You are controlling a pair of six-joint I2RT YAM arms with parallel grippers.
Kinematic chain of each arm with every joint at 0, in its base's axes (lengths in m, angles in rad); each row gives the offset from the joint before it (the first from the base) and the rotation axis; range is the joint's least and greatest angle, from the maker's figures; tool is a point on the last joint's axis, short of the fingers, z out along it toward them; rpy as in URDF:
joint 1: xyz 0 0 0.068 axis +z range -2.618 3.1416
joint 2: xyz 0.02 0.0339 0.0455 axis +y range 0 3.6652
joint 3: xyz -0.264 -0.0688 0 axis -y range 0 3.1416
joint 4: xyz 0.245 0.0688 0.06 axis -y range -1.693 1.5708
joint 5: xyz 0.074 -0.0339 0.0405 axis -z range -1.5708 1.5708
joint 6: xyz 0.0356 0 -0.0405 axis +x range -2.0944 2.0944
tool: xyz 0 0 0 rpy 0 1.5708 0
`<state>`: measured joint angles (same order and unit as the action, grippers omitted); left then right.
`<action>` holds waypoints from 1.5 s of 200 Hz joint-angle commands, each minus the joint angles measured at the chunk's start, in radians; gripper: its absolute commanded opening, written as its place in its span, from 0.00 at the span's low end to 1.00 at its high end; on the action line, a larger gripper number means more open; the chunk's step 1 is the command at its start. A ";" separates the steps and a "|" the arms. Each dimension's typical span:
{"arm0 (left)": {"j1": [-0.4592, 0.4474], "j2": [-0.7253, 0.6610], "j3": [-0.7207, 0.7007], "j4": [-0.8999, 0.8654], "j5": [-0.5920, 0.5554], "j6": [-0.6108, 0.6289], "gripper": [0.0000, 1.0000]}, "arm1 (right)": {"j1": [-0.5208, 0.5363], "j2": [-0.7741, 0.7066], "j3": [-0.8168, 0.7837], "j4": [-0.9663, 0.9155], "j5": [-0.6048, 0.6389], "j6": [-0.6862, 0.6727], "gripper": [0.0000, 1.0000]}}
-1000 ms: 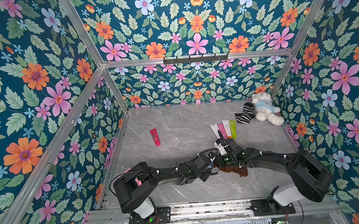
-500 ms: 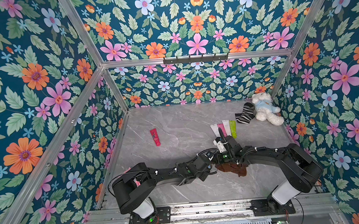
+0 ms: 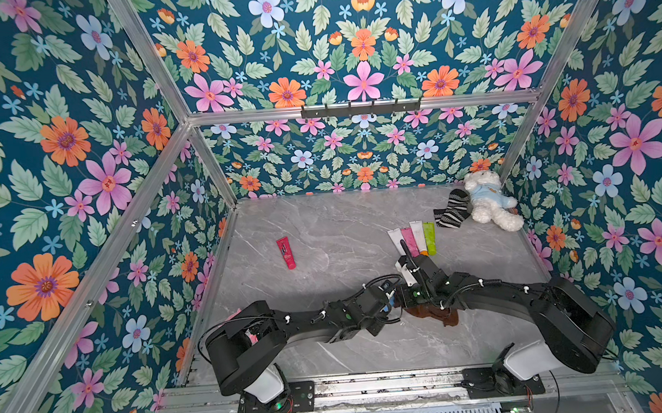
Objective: Wipe the surface of the toothpaste tube
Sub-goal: Wipe the dirt from the toothpaste tube, then move the toothpaste to the center of the board.
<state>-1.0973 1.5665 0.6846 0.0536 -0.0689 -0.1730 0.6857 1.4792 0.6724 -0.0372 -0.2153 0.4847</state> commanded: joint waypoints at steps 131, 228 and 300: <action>0.030 -0.029 -0.020 -0.068 -0.021 -0.062 0.00 | -0.060 -0.069 -0.038 -0.212 0.219 0.045 0.00; 0.229 0.032 0.083 -0.059 -0.046 -0.331 0.00 | -0.012 -0.635 -0.287 -0.315 -0.040 0.054 0.00; 0.308 0.307 0.396 -0.033 -0.047 -0.434 0.09 | -0.012 -0.700 -0.306 -0.312 -0.028 0.046 0.00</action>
<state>-0.8017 1.8076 1.0039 -0.0135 -0.1135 -0.5468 0.6720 0.7761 0.3649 -0.3546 -0.2317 0.5240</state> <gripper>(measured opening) 0.283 0.073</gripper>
